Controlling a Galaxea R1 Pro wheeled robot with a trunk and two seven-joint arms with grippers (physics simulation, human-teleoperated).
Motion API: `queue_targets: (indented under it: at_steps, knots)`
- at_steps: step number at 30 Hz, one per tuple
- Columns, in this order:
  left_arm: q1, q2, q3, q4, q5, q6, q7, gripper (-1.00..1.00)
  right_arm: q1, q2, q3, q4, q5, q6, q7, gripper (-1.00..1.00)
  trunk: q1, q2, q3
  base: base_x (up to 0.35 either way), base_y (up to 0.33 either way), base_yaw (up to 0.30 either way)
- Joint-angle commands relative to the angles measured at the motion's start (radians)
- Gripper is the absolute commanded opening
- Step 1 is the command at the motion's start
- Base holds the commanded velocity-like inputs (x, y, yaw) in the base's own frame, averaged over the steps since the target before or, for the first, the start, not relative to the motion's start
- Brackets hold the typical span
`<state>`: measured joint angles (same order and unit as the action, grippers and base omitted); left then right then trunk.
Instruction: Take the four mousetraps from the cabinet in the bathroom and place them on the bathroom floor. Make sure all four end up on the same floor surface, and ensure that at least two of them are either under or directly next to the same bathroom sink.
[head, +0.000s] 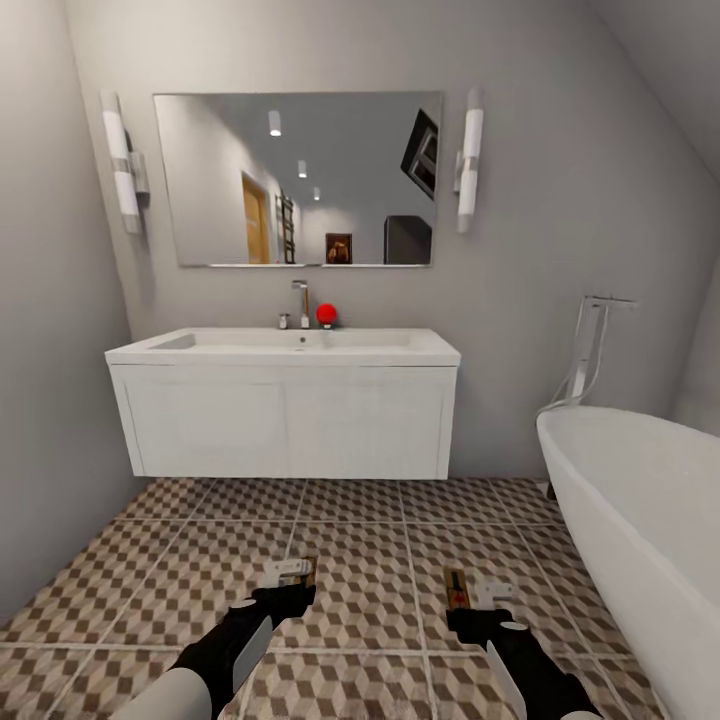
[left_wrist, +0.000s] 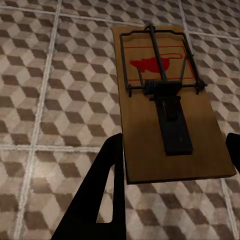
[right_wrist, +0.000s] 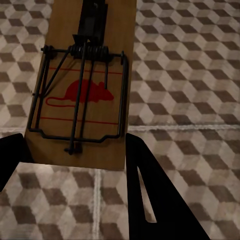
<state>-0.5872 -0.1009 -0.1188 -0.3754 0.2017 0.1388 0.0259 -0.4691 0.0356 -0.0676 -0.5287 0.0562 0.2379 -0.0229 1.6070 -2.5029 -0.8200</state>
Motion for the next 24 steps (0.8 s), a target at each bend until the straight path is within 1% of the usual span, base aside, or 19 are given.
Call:
queue_targets:
  at_steps: [1, 6, 17, 20, 24]
  knots:
    - [0.000, 0.001, -0.007, -0.002, 0.008, 0.005, 0.005, -1.00, 0.000, 0.002, -0.006, -0.002, 0.002, 0.003, 0.003, -1.00, 0.000, -0.001, -0.005, 0.000, 0.000, 0.000]
    - [0.000, 0.001, -0.007, -0.002, 0.008, 0.004, 0.005, -1.00, 0.000, 0.001, -0.006, 0.000, 0.001, -0.022, 0.001, -1.00, 0.002, -0.002, -0.024, 0.000, 0.000, 0.000]
    - [0.000, 0.001, -0.007, -0.002, 0.008, 0.004, 0.005, -1.00, 0.000, 0.002, -0.002, 0.001, 0.001, -0.031, -0.014, -1.00, 0.007, -0.005, -0.067, 0.000, 0.000, 0.000]
    - [0.000, 0.001, -0.007, -0.002, 0.008, 0.004, 0.005, -1.00, 0.000, 0.003, 0.002, 0.001, 0.001, -0.032, -0.035, -1.00, 0.009, -0.005, -0.079, 0.000, 0.000, 0.000]
    - [0.000, 0.001, -0.007, -0.002, 0.008, 0.004, 0.005, -1.00, 0.000, 0.003, 0.003, 0.001, 0.001, -0.036, -0.046, -1.00, 0.011, -0.006, -0.094, 0.000, 0.000, 0.000]
